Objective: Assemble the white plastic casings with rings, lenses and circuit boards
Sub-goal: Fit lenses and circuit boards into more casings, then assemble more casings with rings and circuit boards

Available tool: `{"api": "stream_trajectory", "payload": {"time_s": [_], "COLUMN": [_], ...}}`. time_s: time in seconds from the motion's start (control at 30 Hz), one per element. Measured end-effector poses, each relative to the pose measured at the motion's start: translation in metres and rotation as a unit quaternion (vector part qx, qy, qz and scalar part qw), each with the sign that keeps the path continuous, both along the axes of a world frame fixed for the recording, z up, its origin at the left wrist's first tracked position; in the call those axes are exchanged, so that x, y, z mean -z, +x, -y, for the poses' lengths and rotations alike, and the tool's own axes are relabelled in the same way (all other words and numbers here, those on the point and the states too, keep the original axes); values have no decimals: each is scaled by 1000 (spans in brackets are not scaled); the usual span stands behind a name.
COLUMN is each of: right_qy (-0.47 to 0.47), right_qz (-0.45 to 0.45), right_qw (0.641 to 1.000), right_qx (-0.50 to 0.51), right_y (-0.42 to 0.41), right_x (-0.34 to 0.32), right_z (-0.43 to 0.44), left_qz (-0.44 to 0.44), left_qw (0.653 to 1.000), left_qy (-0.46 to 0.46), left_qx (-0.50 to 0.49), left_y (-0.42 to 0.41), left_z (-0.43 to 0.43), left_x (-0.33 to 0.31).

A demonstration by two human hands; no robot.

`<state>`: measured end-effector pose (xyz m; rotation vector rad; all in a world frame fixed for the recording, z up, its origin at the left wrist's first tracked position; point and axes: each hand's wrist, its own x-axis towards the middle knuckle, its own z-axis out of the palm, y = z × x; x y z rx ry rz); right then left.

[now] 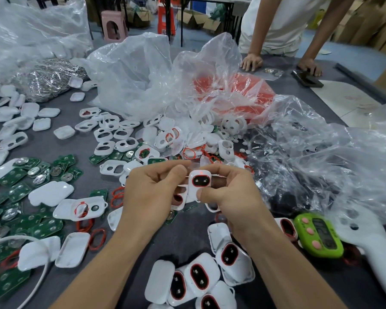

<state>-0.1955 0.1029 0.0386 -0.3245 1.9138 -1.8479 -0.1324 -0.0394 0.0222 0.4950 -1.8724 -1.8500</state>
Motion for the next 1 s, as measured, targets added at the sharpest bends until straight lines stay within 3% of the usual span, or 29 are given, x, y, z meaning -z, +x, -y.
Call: {"api": "stream_trajectory", "payload": {"time_s": [0.07,0.13,0.2,0.27,0.33,0.4,0.5,0.6,0.67,0.73,0.8,0.83,0.93,1.0], "right_qy": [4,29,122,214,227,239,247,286,350,417,452,441,319,204], "right_qz": [-20,-15,-54,-144,-208,-254,-303,-334,-347,-396,-426,-413,-274,-190], "right_qw": [998,983,961,956,952,933,918,897,863,815,783,794,904,958], "right_qx": [-60,-181,-241,-140,7,88,64,-49,-113,-69,36,69,76,74], "right_y": [-2,-2,-3,-7,-13,-19,-13,0,4,7,6,4,-8,-14], "right_x": [-7,-16,-18,-14,-9,-2,4,6,8,7,4,3,-1,-3], "right_z": [-6,-14,-19,-20,-21,-21,-13,8,21,31,39,41,40,33], "left_qz": [-19,-34,-42,-34,-8,19,52,78,101,123,137,142,151,145], "left_qw": [998,992,983,977,972,970,965,955,951,948,948,948,949,950], "left_qy": [10,-1,-9,-18,-60,-120,-196,-233,-235,-235,-235,-234,-227,-223], "left_qx": [-58,-123,-176,-209,-226,-212,-168,-164,-173,-175,-167,-164,-159,-161], "left_y": [-1,-1,-2,-2,-1,1,5,7,7,8,8,8,8,9], "left_z": [7,18,27,32,36,38,38,37,37,38,37,37,37,37], "left_x": [0,0,1,2,4,5,5,5,6,5,5,5,7,8]}}
